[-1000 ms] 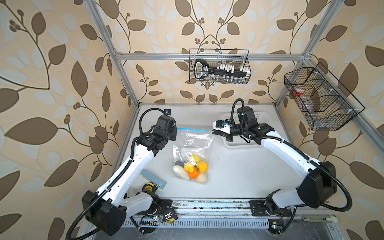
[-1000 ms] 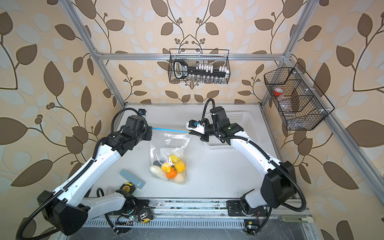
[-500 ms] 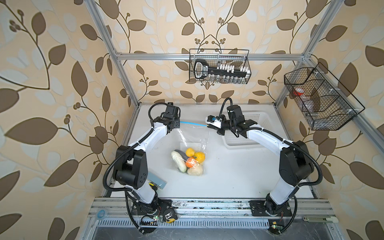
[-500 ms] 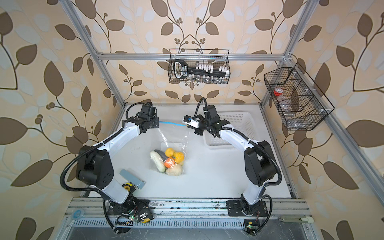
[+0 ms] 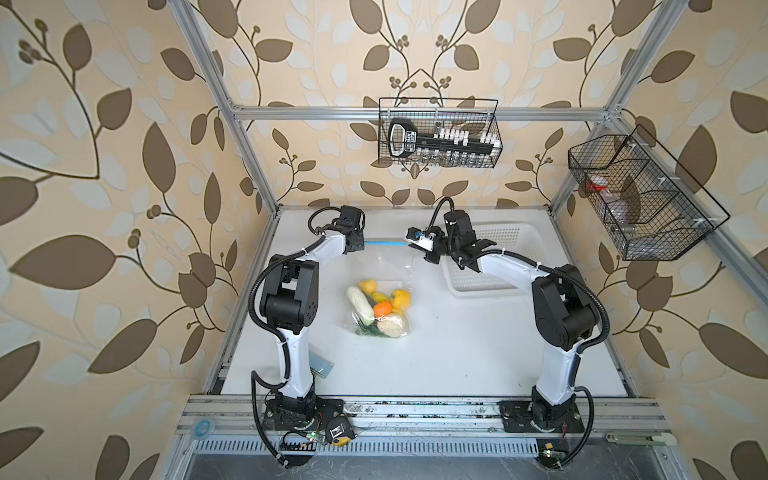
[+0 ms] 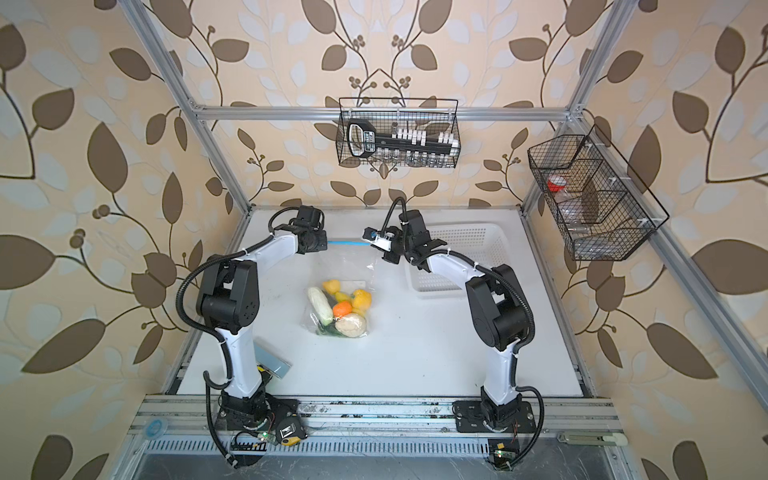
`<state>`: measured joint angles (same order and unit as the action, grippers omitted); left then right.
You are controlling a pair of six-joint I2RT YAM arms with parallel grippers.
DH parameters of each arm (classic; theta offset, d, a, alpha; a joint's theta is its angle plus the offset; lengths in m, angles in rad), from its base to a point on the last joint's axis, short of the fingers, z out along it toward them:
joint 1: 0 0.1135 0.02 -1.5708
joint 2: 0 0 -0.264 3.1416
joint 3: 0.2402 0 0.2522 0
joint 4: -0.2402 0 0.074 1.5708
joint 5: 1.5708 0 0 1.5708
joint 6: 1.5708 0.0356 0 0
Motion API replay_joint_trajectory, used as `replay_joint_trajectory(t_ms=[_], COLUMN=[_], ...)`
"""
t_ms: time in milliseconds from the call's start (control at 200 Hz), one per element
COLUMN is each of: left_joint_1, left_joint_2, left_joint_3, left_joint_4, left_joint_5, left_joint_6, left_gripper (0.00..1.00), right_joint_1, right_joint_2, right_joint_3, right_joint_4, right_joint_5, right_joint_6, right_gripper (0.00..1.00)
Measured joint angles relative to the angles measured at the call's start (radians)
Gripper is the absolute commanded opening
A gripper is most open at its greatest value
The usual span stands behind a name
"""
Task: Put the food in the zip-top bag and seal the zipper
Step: 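Open both grippers and release the zipper ends, lifting away from the bag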
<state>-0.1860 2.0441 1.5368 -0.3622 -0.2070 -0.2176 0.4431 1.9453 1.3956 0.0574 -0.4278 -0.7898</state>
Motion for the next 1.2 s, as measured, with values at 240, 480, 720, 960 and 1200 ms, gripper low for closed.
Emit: replay_joint_trajectory(t_ms=[240, 480, 720, 960, 1200], left_joint_1=[0.031, 0.037, 0.037, 0.036, 0.035], left_joint_2=[0.107, 0.109, -0.006, -0.357, -0.669], left_joint_3=[0.076, 0.085, 0.085, -0.06, -0.347], left_joint_4=[-0.029, -0.036, -0.051, -0.024, -0.036], left_joint_5=[0.011, 0.047, 0.091, 0.157, 0.233], left_joint_6=[-0.011, -0.037, -0.047, -0.057, -0.105], left_gripper=[0.22, 0.74, 0.92, 0.94, 0.96], right_joint_1=[-0.008, -0.008, 0.008, 0.054, 0.124], right_joint_2=[0.003, 0.001, -0.119, -0.476, -0.852], right_joint_3=[0.0, 0.0, -0.046, -0.305, -0.647], right_joint_4=[0.06, 0.082, 0.106, 0.175, 0.057], right_joint_5=[0.022, 0.019, 0.002, 0.124, 0.473], right_joint_6=[-0.001, 0.01, 0.08, 0.222, 0.499], right_gripper=[0.3, 0.37, 0.41, 0.45, 0.44])
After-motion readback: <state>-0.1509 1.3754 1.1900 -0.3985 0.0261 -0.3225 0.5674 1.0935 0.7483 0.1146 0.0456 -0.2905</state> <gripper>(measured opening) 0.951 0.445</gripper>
